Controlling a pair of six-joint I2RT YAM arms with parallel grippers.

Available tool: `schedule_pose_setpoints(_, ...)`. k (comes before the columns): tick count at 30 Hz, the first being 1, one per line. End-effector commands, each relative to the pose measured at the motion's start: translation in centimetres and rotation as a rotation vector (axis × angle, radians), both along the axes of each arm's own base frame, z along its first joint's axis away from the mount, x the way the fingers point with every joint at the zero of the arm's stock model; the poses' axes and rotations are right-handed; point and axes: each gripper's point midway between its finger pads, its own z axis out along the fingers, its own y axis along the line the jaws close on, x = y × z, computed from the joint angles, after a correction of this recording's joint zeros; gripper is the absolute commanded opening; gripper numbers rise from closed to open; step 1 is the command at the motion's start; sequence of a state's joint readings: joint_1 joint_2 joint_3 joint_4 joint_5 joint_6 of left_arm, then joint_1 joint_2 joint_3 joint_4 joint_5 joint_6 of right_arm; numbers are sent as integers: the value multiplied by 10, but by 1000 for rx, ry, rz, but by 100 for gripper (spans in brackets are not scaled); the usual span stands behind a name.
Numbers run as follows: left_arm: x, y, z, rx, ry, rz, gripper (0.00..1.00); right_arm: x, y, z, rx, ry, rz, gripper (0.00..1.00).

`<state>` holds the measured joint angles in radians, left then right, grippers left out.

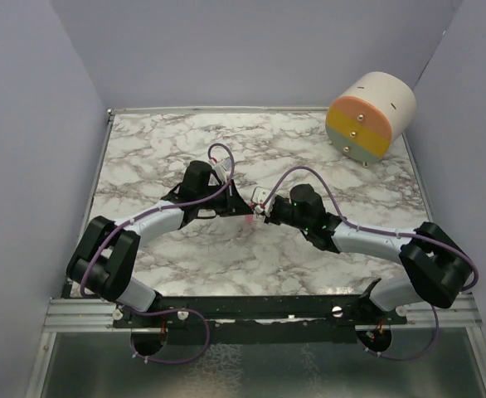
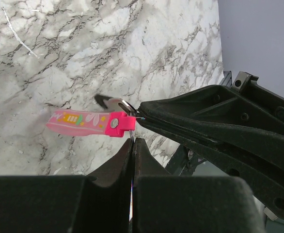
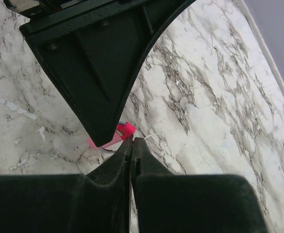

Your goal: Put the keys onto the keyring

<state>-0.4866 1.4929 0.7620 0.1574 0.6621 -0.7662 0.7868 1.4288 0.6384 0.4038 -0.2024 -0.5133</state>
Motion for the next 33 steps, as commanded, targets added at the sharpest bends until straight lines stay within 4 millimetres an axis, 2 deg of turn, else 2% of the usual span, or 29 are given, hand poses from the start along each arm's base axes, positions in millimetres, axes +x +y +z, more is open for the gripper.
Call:
schedule_pose_setpoints(1,-8,-8,18,-52,-36,-76,0,14,-2,11,6,-88,-47,1)
schedule_pose_setpoints(33,-12,-7,14,-41,-34,-96,0,31,-12,45,33,-207,-137,1)
